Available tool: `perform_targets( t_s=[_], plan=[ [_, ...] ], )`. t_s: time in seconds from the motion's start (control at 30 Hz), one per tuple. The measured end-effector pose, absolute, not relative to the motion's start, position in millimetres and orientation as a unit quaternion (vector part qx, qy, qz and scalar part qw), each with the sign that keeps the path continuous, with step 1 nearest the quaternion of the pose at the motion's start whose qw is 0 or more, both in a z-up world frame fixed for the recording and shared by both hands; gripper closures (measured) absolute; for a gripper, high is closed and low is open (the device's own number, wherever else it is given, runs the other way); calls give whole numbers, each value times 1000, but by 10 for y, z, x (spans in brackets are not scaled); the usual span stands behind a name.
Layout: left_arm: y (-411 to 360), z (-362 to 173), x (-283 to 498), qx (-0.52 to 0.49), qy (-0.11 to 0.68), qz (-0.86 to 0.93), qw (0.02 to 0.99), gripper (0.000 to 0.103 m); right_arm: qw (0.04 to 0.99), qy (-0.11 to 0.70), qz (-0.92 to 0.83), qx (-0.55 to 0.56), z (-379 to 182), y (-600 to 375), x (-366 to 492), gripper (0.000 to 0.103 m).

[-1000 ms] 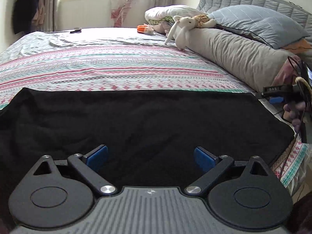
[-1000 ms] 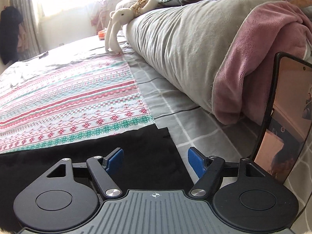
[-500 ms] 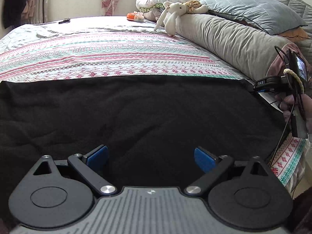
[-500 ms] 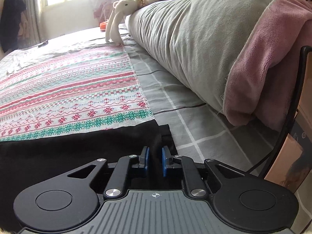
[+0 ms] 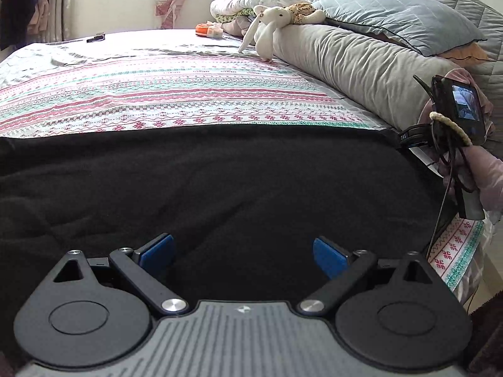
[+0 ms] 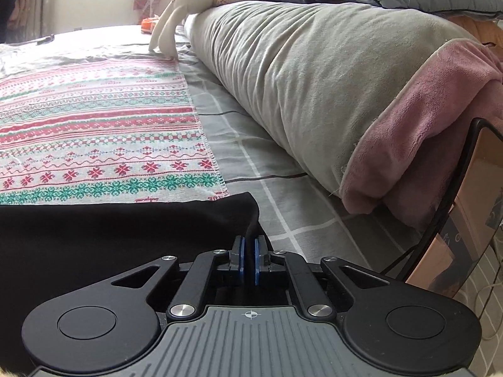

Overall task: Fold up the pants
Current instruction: 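Grasp the trouser hem edge with the right gripper, then grasp the trouser hem with the left gripper while the right gripper holds beside it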

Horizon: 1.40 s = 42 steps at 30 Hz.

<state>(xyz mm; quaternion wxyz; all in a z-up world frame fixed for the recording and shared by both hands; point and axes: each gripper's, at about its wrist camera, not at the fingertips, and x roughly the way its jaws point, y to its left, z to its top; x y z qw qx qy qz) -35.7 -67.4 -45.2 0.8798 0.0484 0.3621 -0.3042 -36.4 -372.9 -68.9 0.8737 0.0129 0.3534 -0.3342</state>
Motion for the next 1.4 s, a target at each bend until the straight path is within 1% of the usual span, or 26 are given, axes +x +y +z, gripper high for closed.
perform_targets(
  t_s=[0.03,0.07,0.1,0.13,0.17,0.2,0.23,0.27,0.3,0.37,0.47,0.6,0.83,1.0,1.07,1.13,1.17,1.2,1.23,1.27,1.3,1.33,1.37,1.4],
  plan=[
    [-672,-454,-358,50,362,-305,880,0,873,354,-336,14,-682,-3726,-363,98],
    [-669,-452,-358,51,362,-304,880,0,873,353,-336,25,-660,-3736,-376,94],
    [-668,-442,-356,51,361,-304,880,0,872,352,-336,43,-618,-3760,-410,87],
    [-669,-423,-351,49,361,-304,880,0,871,351,-336,65,-557,-3787,-458,83],
    [-670,-403,-346,46,360,-306,880,0,873,351,-330,83,-486,-3809,-511,75],
    [-664,-383,-346,43,359,-307,880,0,875,349,-321,100,-410,-3824,-579,64],
    [-655,-360,-345,41,358,-308,881,0,875,349,-315,115,-336,-3832,-654,57],
    [-654,-336,-345,41,356,-308,881,0,874,349,-311,131,-269,-3839,-733,46],
    [-655,-311,-347,42,356,-308,881,0,874,351,-304,145,-211,-3836,-814,40],
    [-643,-263,-363,41,354,-306,883,0,870,364,-292,160,-121,-3799,-949,39],
    [-616,-206,-401,38,353,-311,882,0,858,389,-288,173,-41,-3708,-1157,39],
    [-575,-152,-488,39,345,-319,882,0,844,409,-263,227,-63,-3626,-1439,39],
    [-494,-111,-572,47,332,-326,884,0,821,439,-284,230,-260,-3476,-1651,39],
    [-437,-129,-554,45,334,-321,885,0,802,441,-311,255,-530,-3522,-1680,40],
    [-434,-133,-534,43,337,-316,886,0,808,423,-328,245,-579,-3521,-1645,40],
    [-424,-147,-504,39,341,-310,886,0,805,418,-346,242,-595,-3503,-1572,43],
    [-417,-158,-487,37,344,-307,887,0,805,416,-352,235,-595,-3498,-1537,48],
    [-411,-169,-467,35,345,-304,887,0,807,411,-354,233,-598,-3497,-1520,59],
    [-406,-183,-443,33,347,-300,888,0,809,406,-355,234,-599,-3501,-1514,64],
    [-404,-199,-420,32,346,-298,889,0,812,401,-351,241,-595,-3512,-1516,75],
    [-404,-217,-398,32,346,-294,890,0,813,397,-348,246,-591,-3520,-1513,82],
    [-400,-235,-376,32,346,-290,892,0,813,395,-348,250,-589,-3519,-1506,86],
    [-392,-250,-357,31,348,-286,892,0,814,394,-346,252,-585,-3503,-1493,92],
    [-382,-264,-335,27,351,-283,892,0,815,392,-346,250,-580,-3475,-1480,93]
  ],
)
